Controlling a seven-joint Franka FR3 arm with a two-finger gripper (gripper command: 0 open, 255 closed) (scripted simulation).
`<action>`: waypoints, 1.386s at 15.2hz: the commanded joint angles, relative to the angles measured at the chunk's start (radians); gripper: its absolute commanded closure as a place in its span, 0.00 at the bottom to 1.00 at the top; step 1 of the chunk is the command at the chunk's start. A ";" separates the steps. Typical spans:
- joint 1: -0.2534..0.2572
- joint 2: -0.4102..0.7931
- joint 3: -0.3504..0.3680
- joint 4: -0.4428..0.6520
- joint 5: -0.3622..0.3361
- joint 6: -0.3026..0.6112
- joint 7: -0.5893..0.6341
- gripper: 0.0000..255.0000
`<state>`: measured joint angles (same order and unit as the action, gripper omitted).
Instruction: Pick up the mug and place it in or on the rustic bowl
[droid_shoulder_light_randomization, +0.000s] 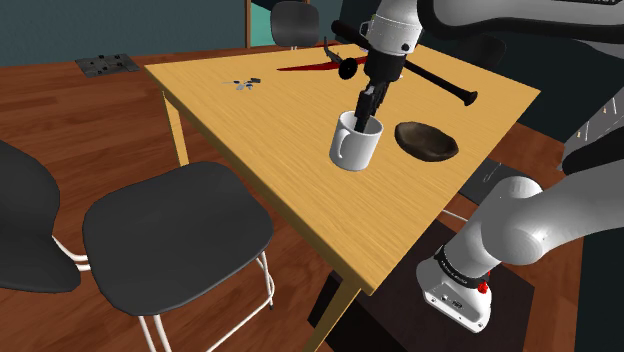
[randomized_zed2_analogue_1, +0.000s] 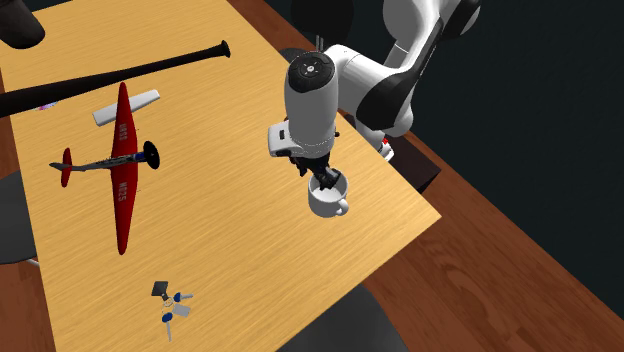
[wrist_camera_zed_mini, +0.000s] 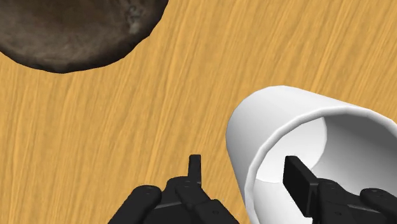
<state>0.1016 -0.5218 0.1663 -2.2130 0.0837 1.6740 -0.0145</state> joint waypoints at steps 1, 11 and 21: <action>0.000 0.000 0.000 0.000 0.000 0.000 0.000 1.00; -0.001 0.003 -0.001 0.029 -0.001 -0.026 0.001 1.00; -0.005 0.032 -0.007 0.188 -0.008 -0.157 0.005 1.00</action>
<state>0.0975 -0.4931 0.1612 -2.0436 0.0765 1.5333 -0.0093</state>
